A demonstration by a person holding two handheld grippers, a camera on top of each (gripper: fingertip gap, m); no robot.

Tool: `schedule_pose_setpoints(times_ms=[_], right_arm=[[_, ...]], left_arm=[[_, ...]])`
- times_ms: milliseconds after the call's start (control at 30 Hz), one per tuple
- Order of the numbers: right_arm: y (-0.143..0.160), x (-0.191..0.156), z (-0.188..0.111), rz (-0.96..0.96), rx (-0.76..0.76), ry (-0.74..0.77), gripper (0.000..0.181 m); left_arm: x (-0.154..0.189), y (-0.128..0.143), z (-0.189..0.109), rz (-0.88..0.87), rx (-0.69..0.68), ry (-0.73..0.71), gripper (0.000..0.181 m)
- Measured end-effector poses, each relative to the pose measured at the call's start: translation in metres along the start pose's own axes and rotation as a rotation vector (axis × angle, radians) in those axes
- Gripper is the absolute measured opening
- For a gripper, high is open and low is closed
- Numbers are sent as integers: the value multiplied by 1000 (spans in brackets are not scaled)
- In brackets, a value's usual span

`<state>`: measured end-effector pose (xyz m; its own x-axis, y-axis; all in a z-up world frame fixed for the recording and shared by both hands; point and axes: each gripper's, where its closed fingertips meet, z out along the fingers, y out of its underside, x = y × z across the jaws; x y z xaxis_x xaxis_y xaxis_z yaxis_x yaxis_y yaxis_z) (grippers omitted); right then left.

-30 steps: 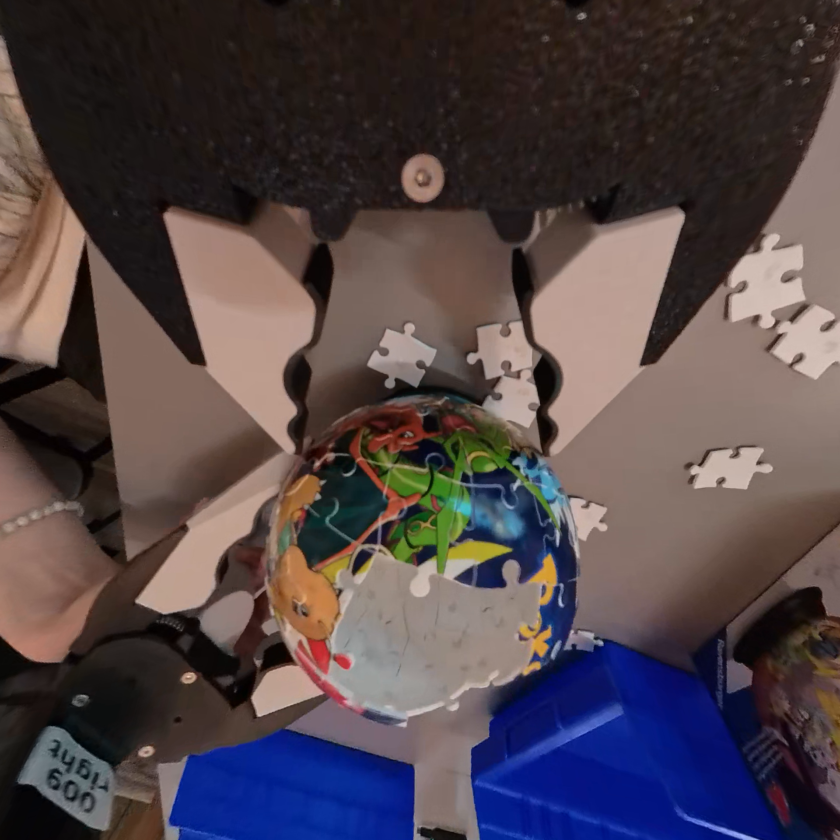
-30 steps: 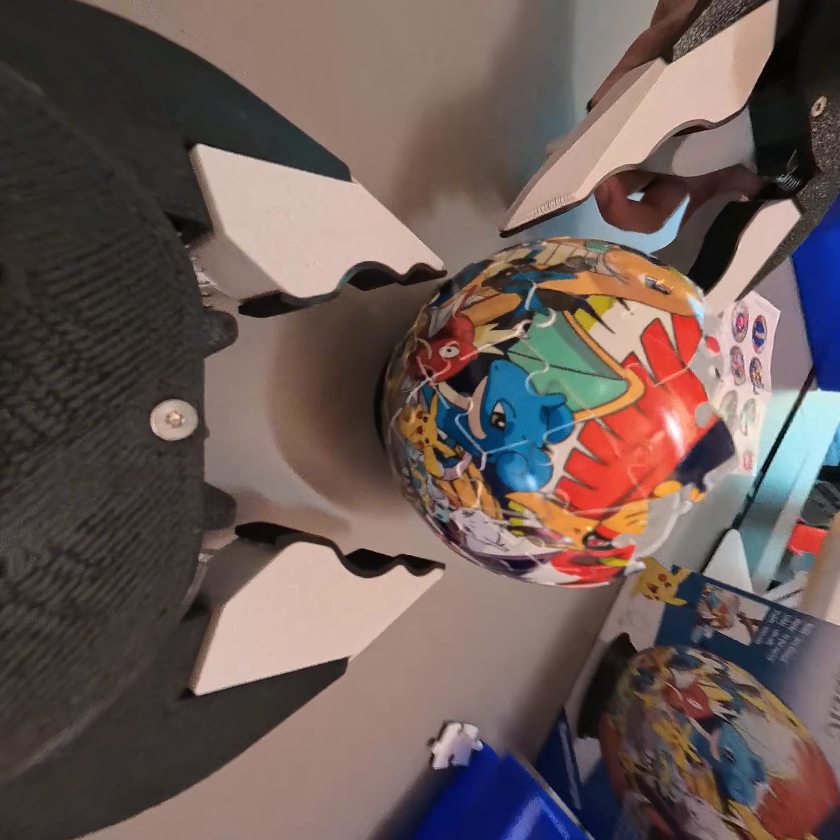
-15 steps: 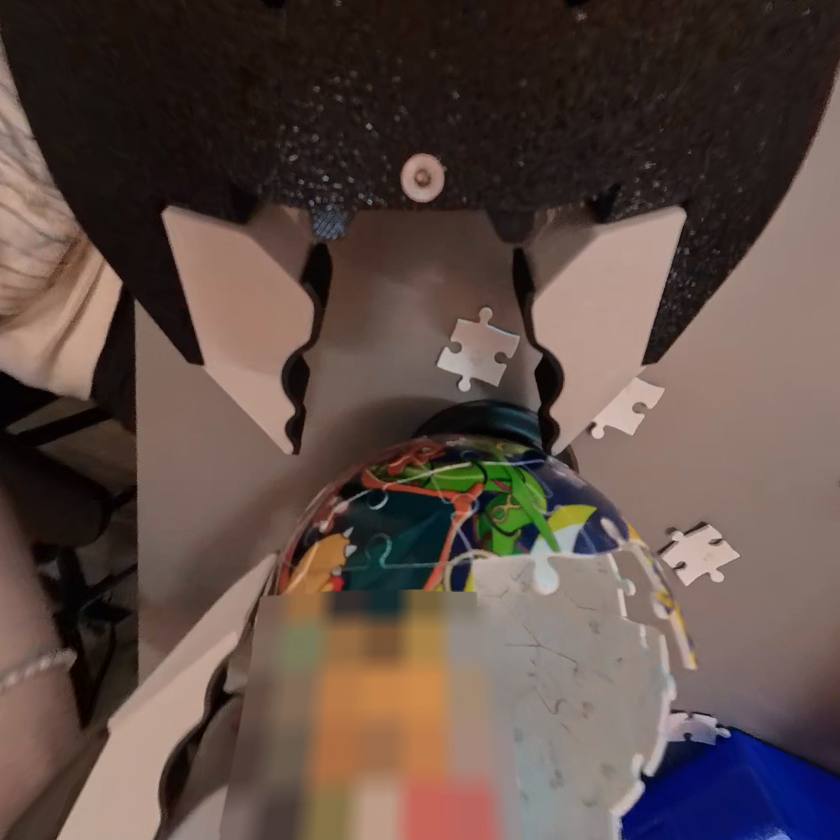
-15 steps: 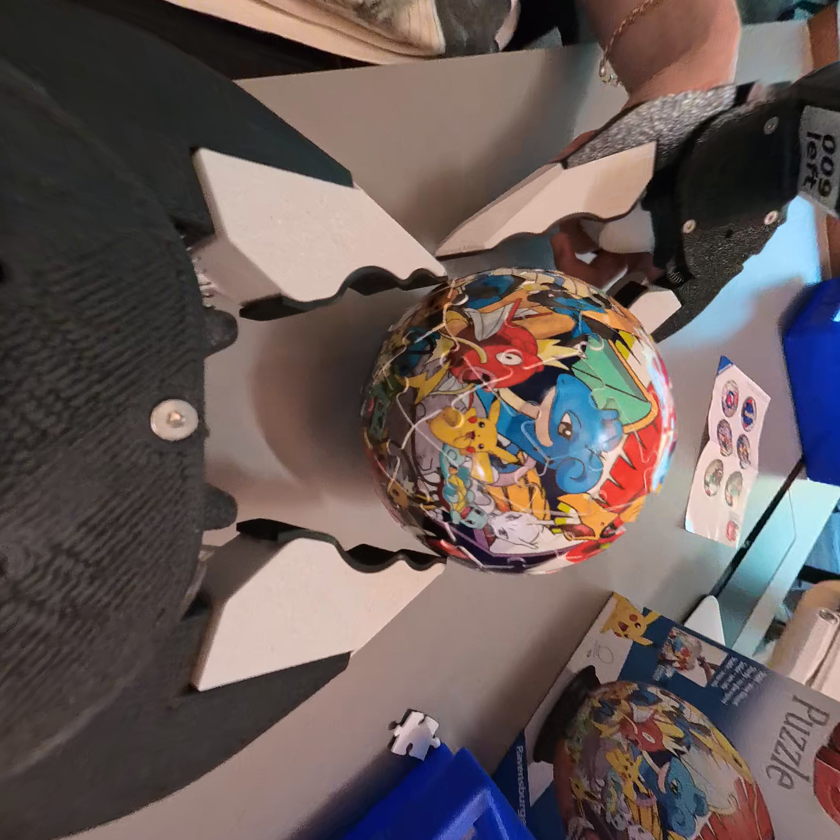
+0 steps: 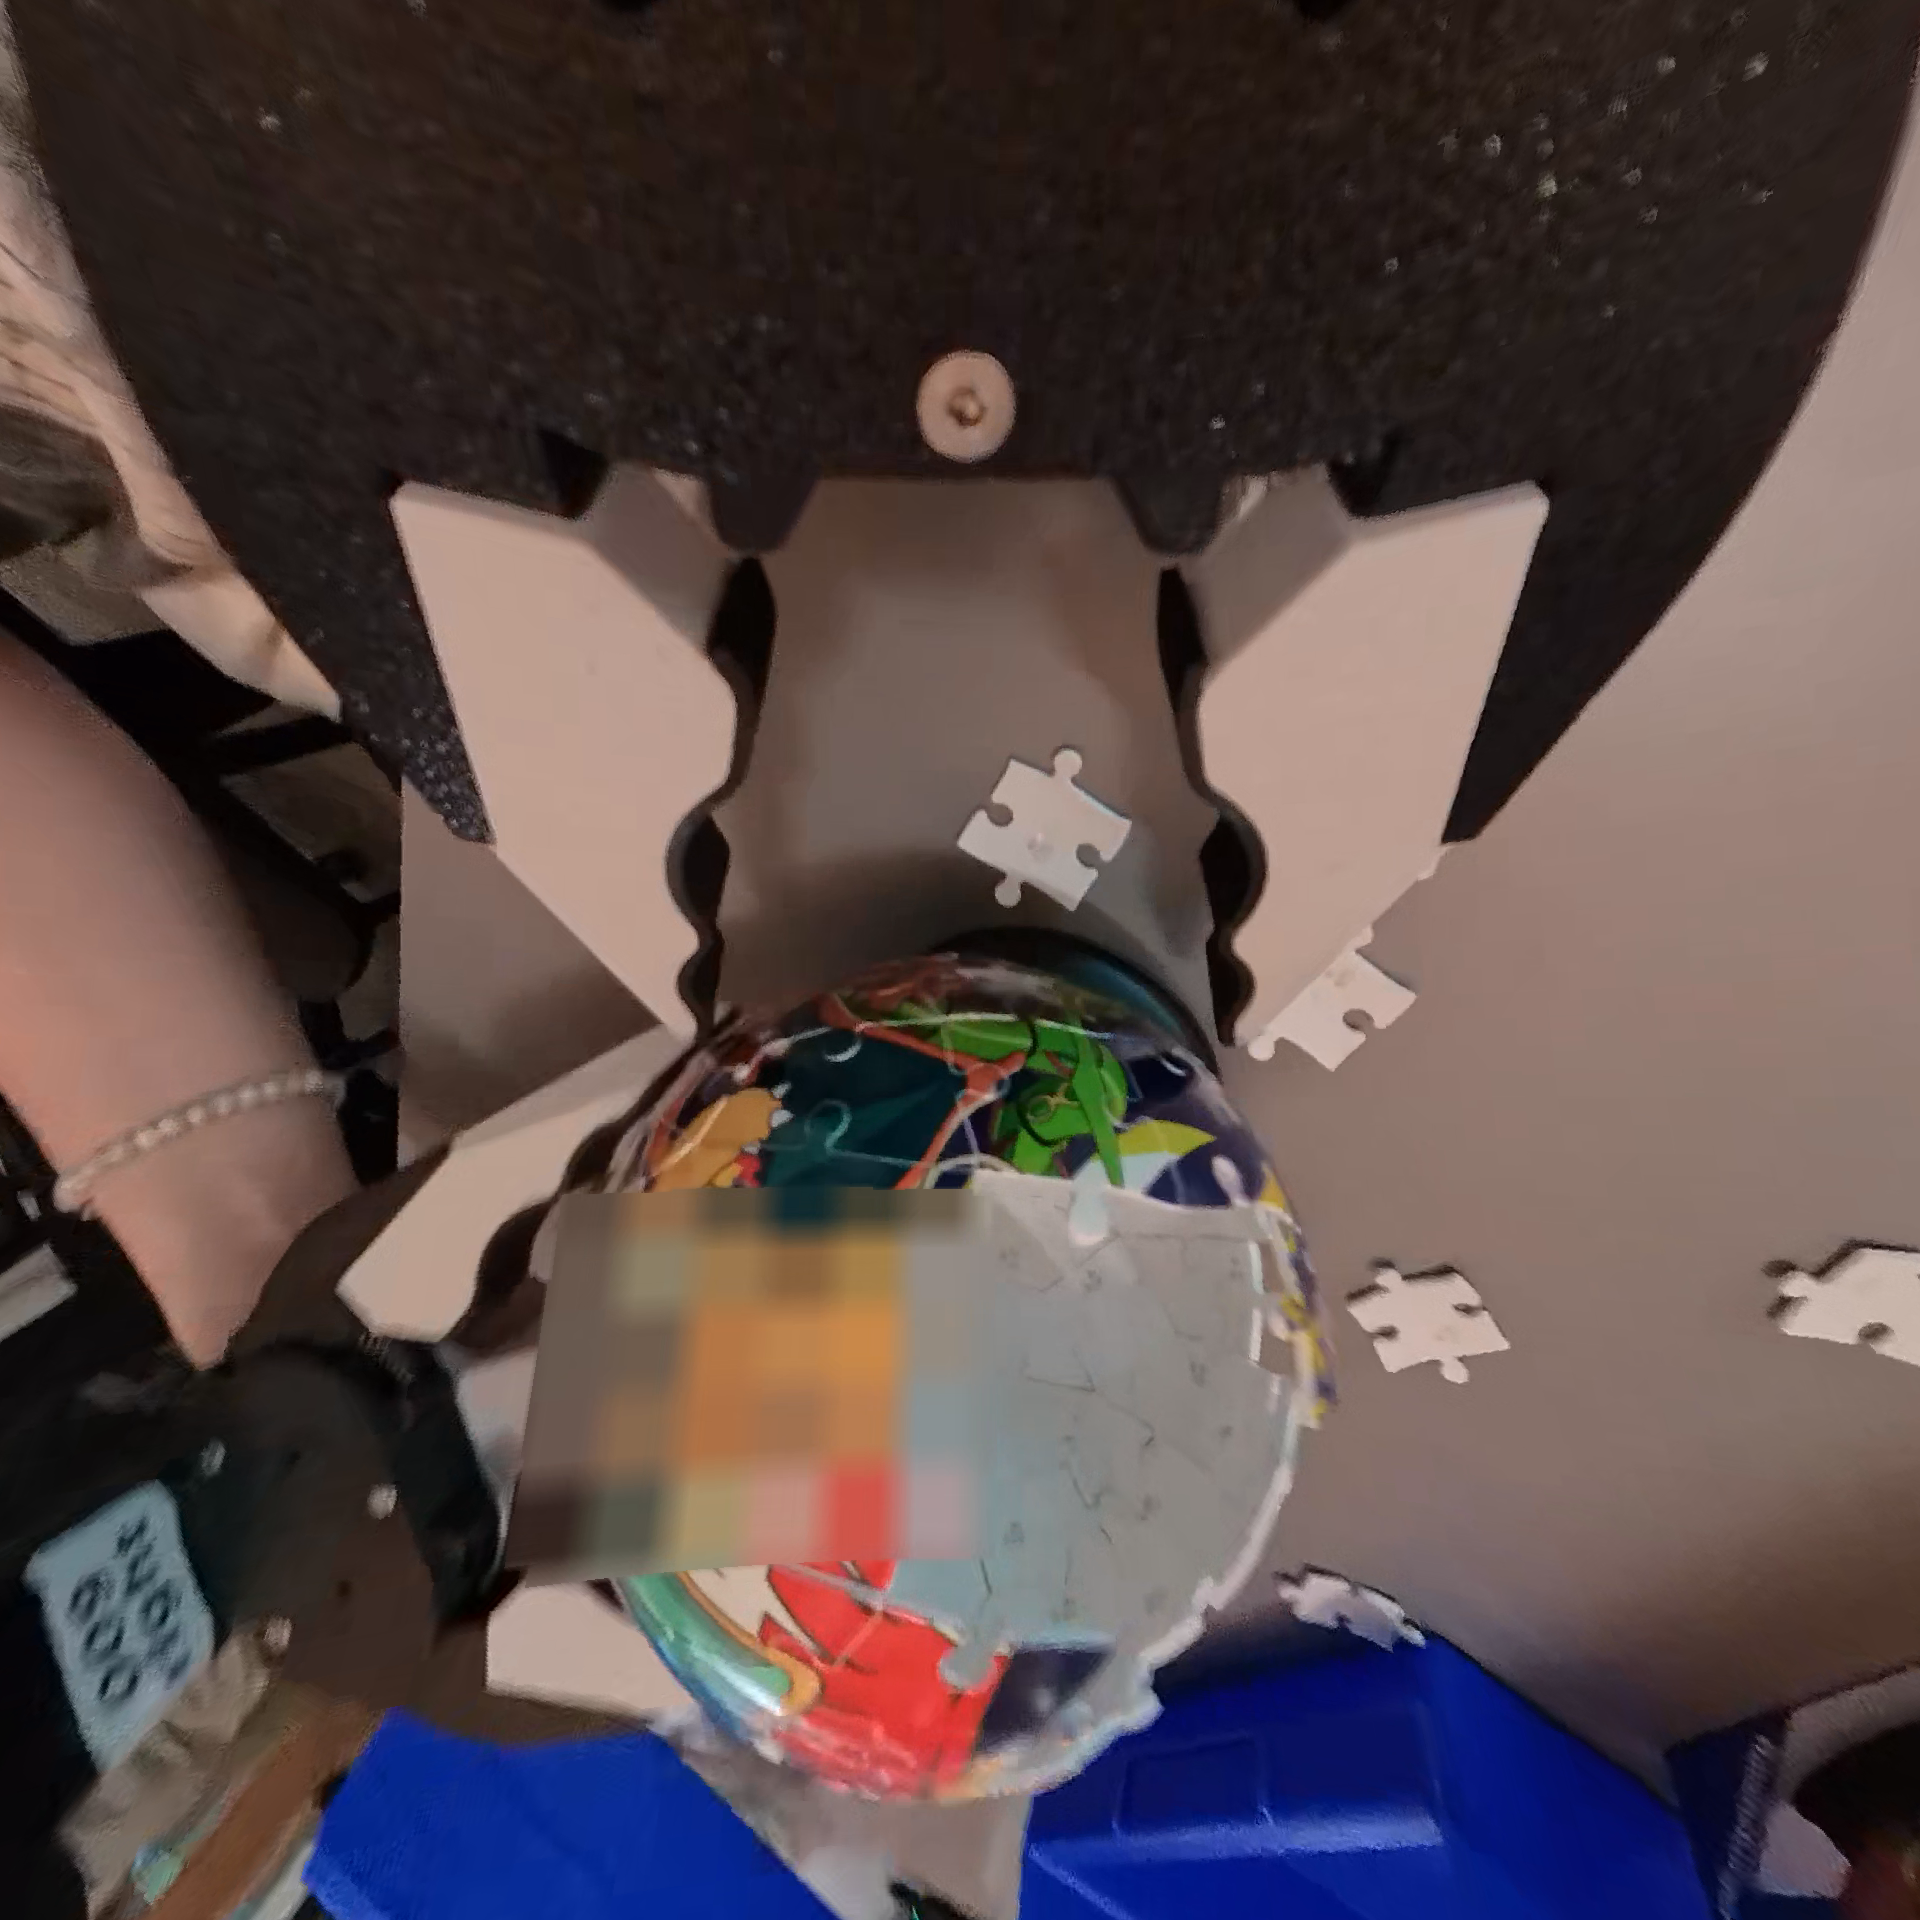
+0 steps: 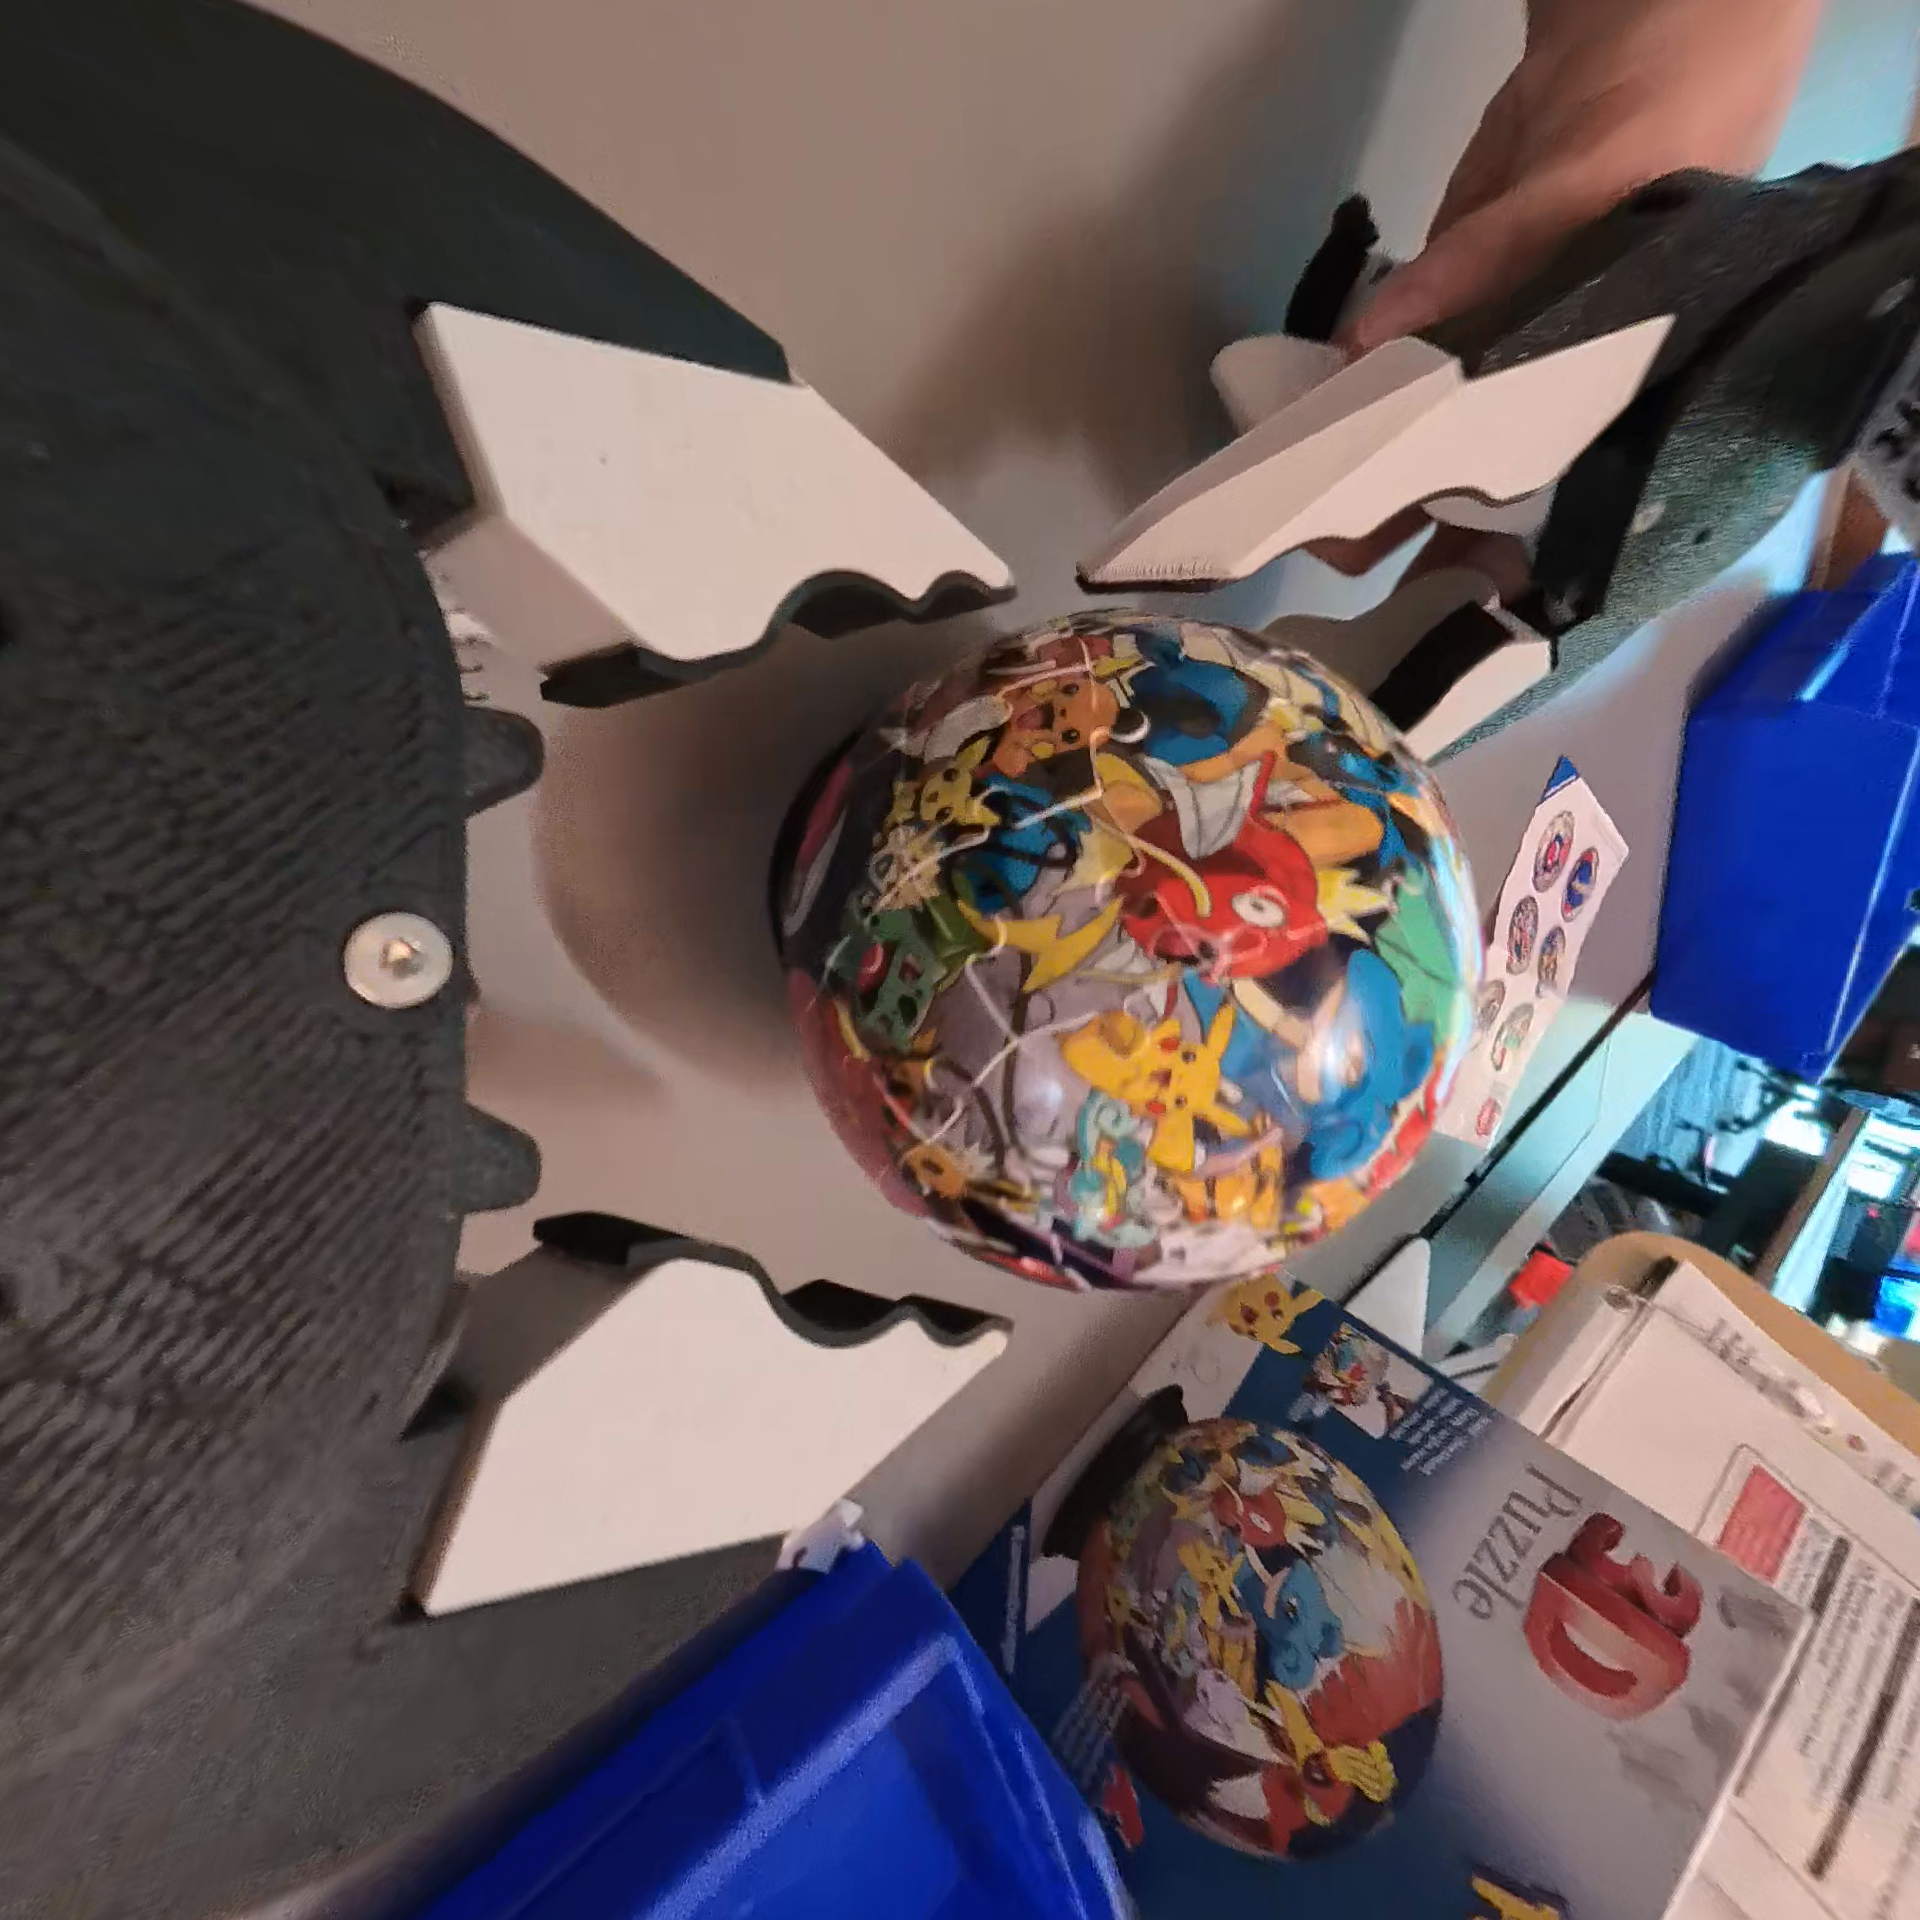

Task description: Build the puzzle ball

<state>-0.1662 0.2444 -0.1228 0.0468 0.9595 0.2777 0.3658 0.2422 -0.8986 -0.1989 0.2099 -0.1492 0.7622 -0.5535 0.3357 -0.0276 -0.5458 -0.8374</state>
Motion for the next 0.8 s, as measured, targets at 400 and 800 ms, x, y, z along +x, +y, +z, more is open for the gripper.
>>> schedule_pose_setpoints(times_ms=[400, 800], right_arm=[[14, -3, 4, -129, -37, 50, 126], [25, -4, -24, -55, -183, -191, 123]], left_arm=[[27, 12, 11, 42, -67, 47, 96], [24, 15, 8, 40, -61, 14, 91]])
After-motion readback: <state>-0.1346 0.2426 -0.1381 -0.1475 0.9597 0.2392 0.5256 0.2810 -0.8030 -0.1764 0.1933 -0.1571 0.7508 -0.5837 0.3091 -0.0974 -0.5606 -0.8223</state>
